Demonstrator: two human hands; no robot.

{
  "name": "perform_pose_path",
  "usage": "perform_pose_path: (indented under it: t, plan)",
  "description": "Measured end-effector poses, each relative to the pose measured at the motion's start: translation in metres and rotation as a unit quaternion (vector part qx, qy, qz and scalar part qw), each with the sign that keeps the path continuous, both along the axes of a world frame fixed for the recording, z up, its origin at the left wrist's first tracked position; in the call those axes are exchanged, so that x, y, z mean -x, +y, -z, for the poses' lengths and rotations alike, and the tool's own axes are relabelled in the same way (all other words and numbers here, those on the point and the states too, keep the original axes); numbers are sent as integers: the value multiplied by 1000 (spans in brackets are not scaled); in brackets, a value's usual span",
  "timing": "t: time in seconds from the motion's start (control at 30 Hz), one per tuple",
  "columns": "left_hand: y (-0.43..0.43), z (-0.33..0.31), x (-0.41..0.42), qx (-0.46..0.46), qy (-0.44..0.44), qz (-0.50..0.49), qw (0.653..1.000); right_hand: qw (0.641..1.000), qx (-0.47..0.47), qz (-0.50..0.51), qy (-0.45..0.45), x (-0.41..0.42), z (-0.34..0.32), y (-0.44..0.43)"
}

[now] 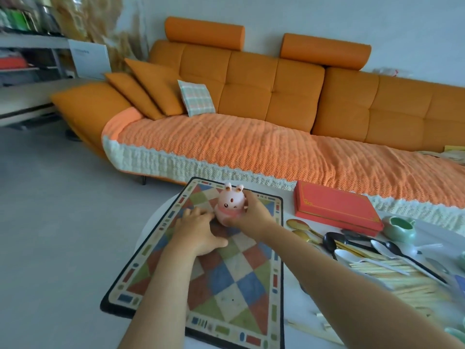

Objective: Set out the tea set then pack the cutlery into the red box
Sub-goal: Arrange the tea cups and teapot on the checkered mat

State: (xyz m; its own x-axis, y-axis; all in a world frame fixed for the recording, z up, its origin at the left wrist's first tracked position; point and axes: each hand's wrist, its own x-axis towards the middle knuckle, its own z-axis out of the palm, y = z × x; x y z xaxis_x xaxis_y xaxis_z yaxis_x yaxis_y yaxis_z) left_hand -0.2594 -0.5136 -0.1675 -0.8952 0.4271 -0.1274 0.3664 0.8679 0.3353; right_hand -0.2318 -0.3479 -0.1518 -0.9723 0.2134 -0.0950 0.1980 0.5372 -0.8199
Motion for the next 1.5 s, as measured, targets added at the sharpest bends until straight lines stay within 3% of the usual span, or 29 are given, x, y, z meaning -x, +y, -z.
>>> perform_pose_path:
  t: [0.27,0.57,0.67,0.77,0.97,1.13,1.27,1.5]
  plan:
    - [-15,11,13,-27,15,-39,999,998,-56,4,-14,69,-3,-25]
    - [-13,10,11,-44,20,-50,998,1000,-22,5,-14,78,-2,-33]
    - [-6,2,6,-86,73,-56,992,1000,-13,-6,-26,61,-11,-23]
    - [13,-15,-7,-197,116,-27,973,996,-92,-5,7,32,-23,6]
    - [95,-44,-65,-300,64,31,951,981,-192,7,35,-62,-53,104]
    - [196,-58,-108,-282,19,129,950,970,-219,103,18,-133,-67,203]
    - [275,-69,-124,-251,33,205,946,947,-288,135,-38,-167,-72,275]
    - [371,-59,-118,-113,69,269,954,914,-369,97,-133,-172,-58,360]
